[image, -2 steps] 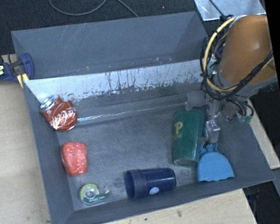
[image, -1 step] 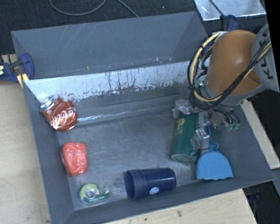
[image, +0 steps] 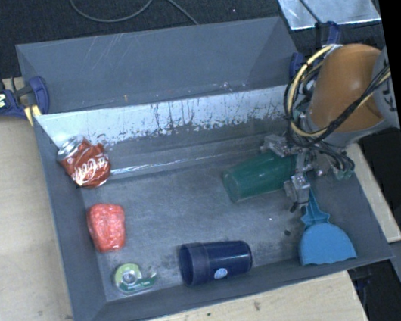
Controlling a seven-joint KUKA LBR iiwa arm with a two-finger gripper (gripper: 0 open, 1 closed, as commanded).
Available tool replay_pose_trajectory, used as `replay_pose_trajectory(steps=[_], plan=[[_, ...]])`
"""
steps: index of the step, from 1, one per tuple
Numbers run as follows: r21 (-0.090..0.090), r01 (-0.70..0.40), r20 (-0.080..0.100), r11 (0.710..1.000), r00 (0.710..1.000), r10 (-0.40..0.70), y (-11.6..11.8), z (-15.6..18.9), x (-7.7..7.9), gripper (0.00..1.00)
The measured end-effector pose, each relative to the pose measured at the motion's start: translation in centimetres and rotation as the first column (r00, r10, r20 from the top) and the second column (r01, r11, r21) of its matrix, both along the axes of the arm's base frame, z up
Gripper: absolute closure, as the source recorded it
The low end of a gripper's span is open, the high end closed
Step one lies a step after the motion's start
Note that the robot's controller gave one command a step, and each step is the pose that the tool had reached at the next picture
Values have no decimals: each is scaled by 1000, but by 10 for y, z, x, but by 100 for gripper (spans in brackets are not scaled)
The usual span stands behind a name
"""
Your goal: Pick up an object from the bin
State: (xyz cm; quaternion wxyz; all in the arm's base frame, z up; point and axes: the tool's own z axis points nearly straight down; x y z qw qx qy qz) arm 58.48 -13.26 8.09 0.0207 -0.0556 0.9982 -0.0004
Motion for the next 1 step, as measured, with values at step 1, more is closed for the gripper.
replay_pose_trajectory(steps=[1], plan=[[0, 0, 0, 1000, 1000, 0, 0, 0, 0, 100]])
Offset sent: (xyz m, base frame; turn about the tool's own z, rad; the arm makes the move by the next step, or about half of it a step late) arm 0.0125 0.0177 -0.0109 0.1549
